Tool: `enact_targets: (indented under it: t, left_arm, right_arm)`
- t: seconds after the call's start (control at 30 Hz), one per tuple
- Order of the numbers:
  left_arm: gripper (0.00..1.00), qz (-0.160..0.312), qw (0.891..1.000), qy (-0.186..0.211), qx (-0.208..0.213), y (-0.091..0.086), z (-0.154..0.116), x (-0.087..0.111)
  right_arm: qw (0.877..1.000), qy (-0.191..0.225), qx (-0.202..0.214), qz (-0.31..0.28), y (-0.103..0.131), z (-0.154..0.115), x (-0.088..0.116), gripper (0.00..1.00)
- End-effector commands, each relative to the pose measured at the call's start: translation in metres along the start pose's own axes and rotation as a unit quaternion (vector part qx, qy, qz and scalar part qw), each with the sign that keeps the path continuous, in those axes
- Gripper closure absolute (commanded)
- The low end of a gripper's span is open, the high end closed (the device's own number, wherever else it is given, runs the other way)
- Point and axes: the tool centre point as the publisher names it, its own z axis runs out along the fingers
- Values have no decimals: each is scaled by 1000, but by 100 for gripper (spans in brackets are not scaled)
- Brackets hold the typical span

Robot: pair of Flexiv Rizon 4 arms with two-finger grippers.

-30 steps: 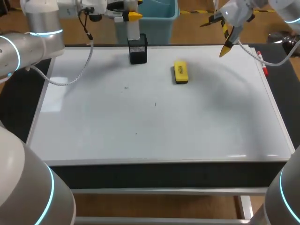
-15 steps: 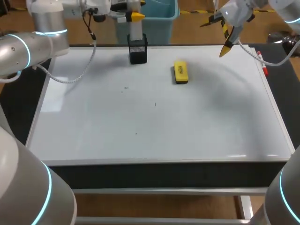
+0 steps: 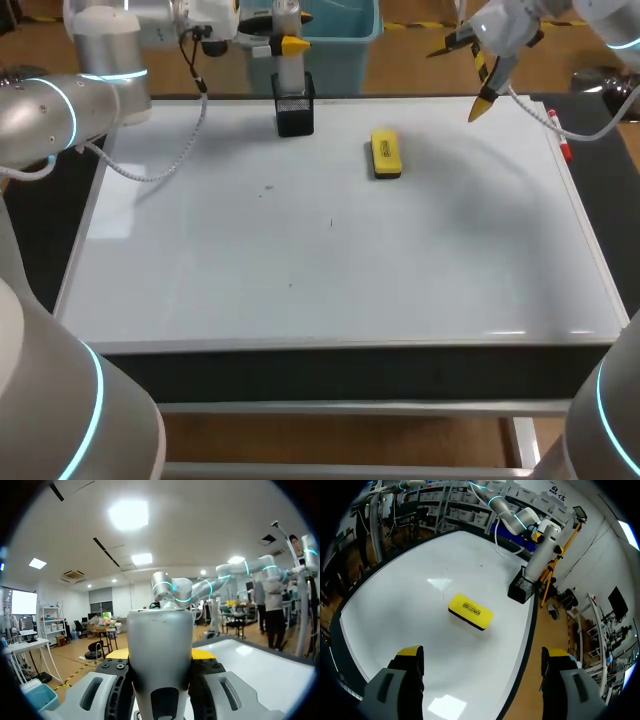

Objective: Pick up the inspection probe, press it on each red-marked spot on the whiteboard one by one, put down the probe, pick up the eraser, and wipe off all the red marks.

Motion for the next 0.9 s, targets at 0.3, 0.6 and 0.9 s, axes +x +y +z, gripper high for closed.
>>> enact_targets:
  t: [0.3, 0.6, 0.9]
  left_arm:
    - [100, -13, 1000, 9, 4, 26, -1, -12]
    - [100, -20, 1000, 11, 5, 42, -3, -12]
    - [100, -27, 1000, 9, 9, 56, -1, -13]
  right_arm:
    - [1000, 2, 2, -1, 0, -1, 0, 0]
    - [1000, 2, 2, -1, 0, -1, 0, 0]
    - [1000, 2, 2, -1, 0, -1, 0, 0]
